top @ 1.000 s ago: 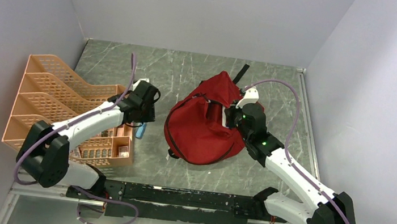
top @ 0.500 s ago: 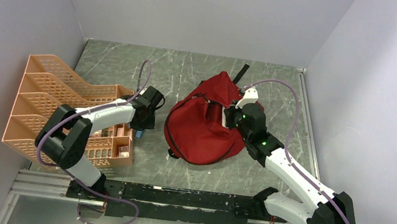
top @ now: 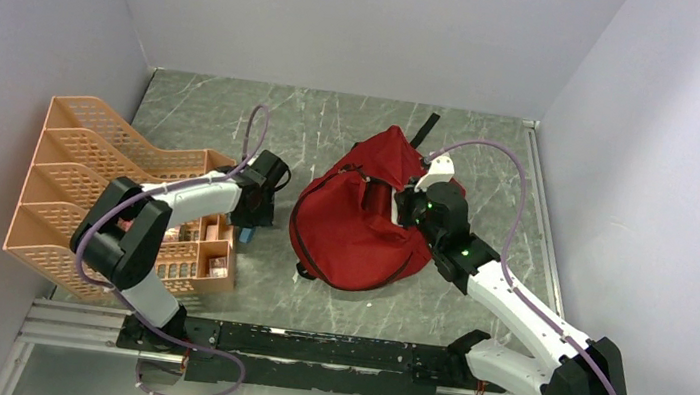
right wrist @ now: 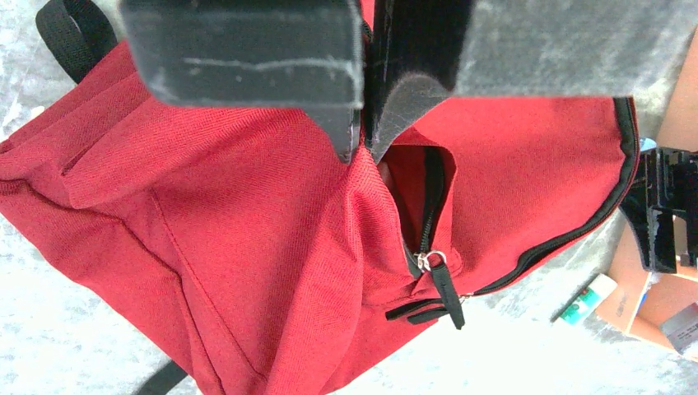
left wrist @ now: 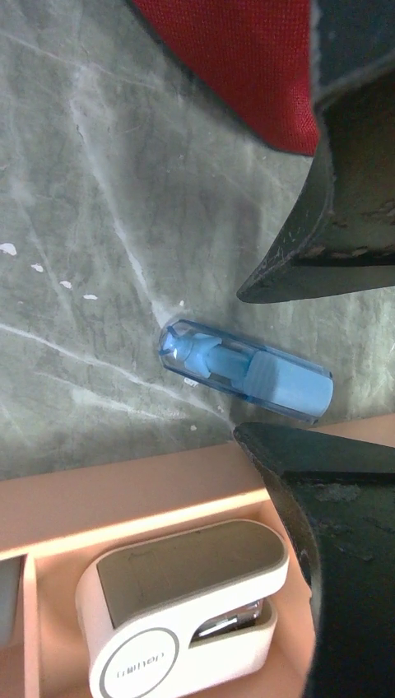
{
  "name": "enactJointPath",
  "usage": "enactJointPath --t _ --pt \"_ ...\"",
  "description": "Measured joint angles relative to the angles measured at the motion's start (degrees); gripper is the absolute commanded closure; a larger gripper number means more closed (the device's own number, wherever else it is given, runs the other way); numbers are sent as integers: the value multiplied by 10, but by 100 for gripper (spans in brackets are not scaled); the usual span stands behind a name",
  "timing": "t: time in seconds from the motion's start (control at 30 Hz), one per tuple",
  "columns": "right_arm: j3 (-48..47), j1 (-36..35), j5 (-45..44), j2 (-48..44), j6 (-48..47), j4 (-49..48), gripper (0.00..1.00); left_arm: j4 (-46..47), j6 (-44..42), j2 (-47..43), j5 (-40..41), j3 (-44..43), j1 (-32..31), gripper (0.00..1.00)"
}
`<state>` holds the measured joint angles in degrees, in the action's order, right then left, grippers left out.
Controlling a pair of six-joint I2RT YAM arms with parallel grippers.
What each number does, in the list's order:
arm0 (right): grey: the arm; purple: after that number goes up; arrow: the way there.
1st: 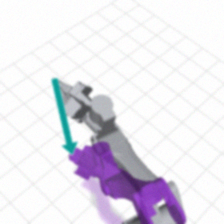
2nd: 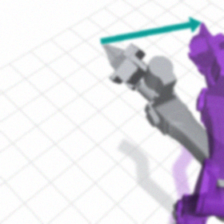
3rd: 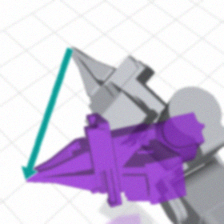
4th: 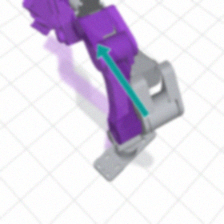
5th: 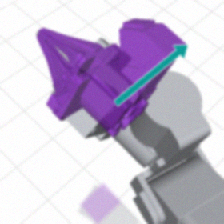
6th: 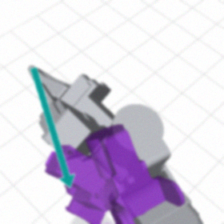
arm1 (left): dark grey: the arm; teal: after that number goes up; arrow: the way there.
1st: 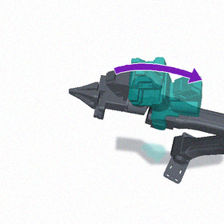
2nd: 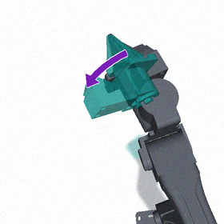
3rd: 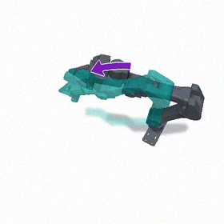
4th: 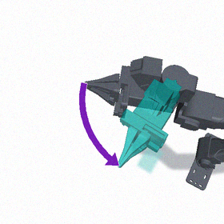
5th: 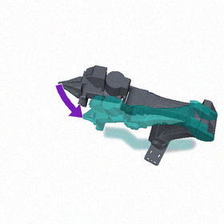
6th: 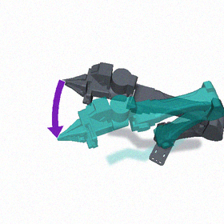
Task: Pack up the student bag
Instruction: Pick up the stationery from the center of the board.
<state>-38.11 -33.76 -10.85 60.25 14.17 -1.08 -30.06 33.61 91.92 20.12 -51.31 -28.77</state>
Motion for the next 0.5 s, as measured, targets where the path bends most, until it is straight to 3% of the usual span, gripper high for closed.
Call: enactJointPath --t 0.33,0.5 --pt "0 0 4 0 0 -4 100 17 9 3 -39 9 5 55" --pt "0 0 5 0 0 -4 100 26 11 -1 -50 14 5 67"
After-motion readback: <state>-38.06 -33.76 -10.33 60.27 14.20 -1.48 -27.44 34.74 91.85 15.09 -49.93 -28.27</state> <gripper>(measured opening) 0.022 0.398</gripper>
